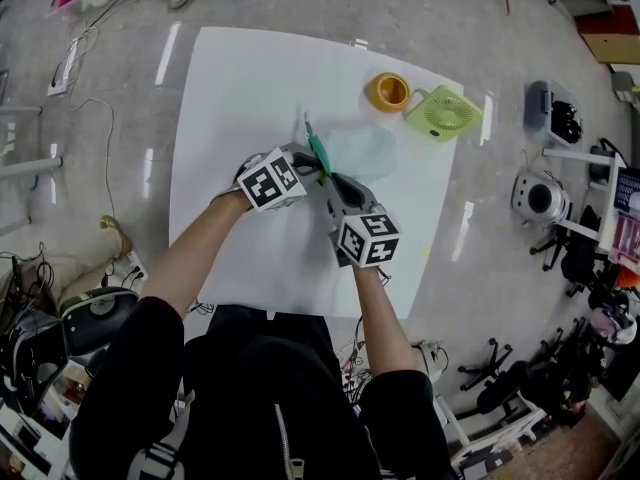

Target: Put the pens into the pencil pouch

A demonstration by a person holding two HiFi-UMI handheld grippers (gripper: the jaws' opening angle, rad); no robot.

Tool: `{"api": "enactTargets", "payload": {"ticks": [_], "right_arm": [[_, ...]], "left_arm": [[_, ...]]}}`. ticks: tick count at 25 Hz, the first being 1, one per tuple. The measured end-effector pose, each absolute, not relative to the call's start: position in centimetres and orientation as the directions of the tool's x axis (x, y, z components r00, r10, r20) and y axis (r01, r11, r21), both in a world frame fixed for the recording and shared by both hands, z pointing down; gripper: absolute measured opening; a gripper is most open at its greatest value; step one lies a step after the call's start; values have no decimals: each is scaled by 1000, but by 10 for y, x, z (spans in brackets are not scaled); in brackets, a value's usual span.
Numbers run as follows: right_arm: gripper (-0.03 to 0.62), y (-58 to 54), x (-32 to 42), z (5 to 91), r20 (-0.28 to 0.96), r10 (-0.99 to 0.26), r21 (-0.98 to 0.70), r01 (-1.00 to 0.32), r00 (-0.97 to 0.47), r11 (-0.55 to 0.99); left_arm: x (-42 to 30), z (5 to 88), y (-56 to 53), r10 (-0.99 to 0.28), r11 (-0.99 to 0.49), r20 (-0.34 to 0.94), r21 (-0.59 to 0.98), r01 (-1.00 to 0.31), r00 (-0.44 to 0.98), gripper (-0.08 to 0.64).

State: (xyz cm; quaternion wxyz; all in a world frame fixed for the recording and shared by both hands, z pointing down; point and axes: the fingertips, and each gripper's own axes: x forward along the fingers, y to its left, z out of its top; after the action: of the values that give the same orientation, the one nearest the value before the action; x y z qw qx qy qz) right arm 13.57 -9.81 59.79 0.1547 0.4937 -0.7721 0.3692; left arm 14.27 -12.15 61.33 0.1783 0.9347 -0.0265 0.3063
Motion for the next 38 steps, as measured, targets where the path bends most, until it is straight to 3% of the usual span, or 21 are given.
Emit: {"api": "enactTargets", "payload": {"ticks": [13,28,38], "right_arm": [[44,-98,133,599,603,-647,-431,-873,-466,228],[44,-102,139,608,612,-645,-426,-878,-457,218],[49,-94,144,634,654,-607,-424,-883,-451,200]], "left_arm": [[150,623,-126,54,-919,571,349,-183,819,48],[115,613,-143,-46,-906,559,326,-270,828,55],[57,598,-161,-244,-827,524,327,-458,816,54]]}}
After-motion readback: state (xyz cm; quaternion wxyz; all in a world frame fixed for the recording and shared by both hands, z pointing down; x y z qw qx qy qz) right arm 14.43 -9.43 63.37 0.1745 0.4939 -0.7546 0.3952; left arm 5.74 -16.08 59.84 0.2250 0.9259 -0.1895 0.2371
